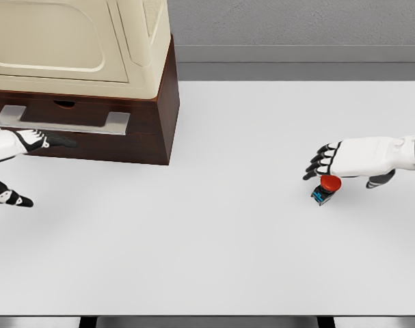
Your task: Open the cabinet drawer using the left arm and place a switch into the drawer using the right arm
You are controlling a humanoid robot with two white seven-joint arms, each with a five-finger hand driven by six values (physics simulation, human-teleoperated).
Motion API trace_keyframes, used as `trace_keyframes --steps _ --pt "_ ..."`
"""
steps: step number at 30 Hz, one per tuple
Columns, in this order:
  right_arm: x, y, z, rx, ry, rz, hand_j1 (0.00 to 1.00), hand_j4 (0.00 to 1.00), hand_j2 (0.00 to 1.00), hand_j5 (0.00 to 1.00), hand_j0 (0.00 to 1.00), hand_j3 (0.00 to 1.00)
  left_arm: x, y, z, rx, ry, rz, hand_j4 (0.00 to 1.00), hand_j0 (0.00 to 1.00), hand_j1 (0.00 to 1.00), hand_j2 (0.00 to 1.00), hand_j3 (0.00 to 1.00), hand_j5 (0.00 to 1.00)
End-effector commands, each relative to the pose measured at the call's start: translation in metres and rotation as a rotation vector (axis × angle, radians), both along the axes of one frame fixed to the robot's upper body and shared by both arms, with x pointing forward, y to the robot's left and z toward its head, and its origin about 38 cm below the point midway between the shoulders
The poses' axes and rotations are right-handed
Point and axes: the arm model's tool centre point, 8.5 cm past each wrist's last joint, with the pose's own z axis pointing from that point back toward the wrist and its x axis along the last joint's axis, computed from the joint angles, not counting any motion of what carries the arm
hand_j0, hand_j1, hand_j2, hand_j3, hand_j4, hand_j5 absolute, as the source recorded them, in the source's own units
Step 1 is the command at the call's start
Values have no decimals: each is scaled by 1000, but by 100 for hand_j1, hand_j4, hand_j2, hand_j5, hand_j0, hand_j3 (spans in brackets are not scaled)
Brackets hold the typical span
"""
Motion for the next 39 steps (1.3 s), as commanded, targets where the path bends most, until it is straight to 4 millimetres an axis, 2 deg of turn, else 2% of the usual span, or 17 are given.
trace_keyframes --steps 1,3,5,11,16,21,23,28,39 --pt "1 5 -5 7 10 5 100 100 100 100 100 100 -4 -2 2 -35 95 -37 100 100 100 100 100 100" --pt "1 8 -11 -9 13 17 100 100 100 100 100 100 -1 -20 2 -116 169 -134 100 100 100 100 100 100" --pt "2 7 -11 -9 15 12 100 100 100 100 100 100 11 -39 18 -275 147 -170 100 100 100 100 100 100" --pt "2 7 -11 -9 15 12 100 100 100 100 100 100 11 -35 22 -309 159 -156 100 100 100 100 100 100" --pt "2 9 -12 -5 15 17 100 100 100 100 100 100 15 -31 55 -260 74 -159 100 100 100 100 100 100" --pt "2 9 -12 -5 17 16 100 100 100 100 100 100 19 -28 45 -107 74 -115 100 100 100 100 100 100" --pt "2 9 -12 -5 17 16 100 100 100 100 100 100 28 -22 44 -73 133 -9 100 100 100 100 100 100" --pt "2 10 -12 -4 15 18 100 100 100 100 100 100 34 -19 51 -55 147 51 100 100 100 100 100 100" --pt "2 10 -12 -3 15 17 99 99 99 99 99 99 38 -12 37 37 188 135 100 100 100 100 100 100"
